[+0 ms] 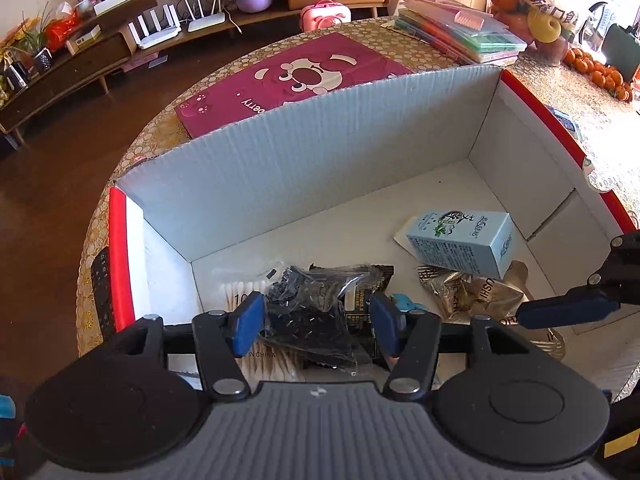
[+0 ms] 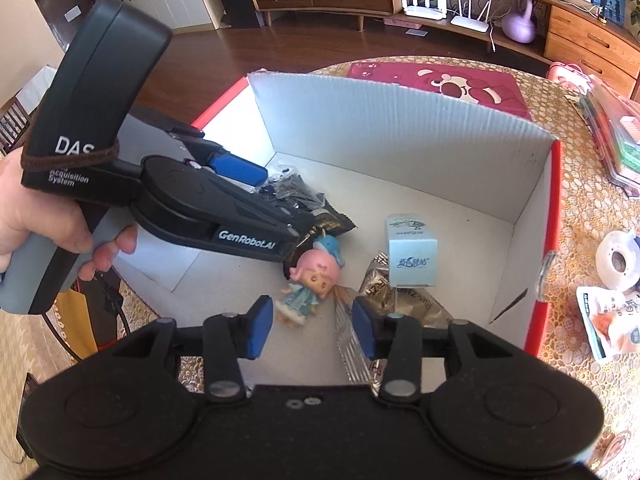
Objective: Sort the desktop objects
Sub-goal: 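Open the left gripper releasing the parts bag while the right gripper releases the toy, then withdraw both open tools from the box back over the table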
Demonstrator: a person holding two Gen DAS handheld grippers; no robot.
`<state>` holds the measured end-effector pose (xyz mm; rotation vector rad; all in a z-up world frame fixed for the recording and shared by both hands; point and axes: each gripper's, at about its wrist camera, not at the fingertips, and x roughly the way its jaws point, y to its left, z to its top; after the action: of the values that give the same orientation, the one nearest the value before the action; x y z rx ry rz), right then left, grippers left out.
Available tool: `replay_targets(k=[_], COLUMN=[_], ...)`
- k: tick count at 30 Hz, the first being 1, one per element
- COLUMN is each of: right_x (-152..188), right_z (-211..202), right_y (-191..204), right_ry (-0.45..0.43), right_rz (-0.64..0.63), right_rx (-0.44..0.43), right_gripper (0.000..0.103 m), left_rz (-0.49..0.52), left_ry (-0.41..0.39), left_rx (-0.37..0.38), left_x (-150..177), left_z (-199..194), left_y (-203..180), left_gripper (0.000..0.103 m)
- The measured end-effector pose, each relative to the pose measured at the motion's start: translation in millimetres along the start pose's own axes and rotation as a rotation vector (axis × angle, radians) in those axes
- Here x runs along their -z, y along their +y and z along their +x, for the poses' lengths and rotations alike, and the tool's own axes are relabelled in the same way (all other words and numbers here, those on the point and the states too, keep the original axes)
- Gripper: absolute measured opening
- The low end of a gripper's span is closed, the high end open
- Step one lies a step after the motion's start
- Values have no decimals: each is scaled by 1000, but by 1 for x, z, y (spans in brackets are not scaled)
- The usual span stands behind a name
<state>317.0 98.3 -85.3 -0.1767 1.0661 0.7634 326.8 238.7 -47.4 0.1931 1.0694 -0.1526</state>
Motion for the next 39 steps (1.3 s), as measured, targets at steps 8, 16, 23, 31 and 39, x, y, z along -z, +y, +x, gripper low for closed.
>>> replay_targets(k=[8, 16, 23, 31, 39], right_x=[5, 13, 22, 34, 48], right_z=[-25, -53, -79, -104, -128], right_y=[-1, -4, -10, -17, -27], right_ry=[-35, -71, -102, -137, -173], right_rz=[6, 14, 31, 44, 52], right_rx=[2, 23, 44, 58, 96], right_gripper=[44, 45, 47, 48, 62], left_rz=[-8, 5, 25, 33, 41], left_ry=[-8, -34, -44, -59, -68], left_rx=[-6, 5, 16, 28, 35], left_x=[0, 0, 4, 9, 12], left_z=[-19, -46, -66, -88, -106], left_y=[-3, -14, -28, -43, -57], left_gripper=[58, 58, 58, 58, 58])
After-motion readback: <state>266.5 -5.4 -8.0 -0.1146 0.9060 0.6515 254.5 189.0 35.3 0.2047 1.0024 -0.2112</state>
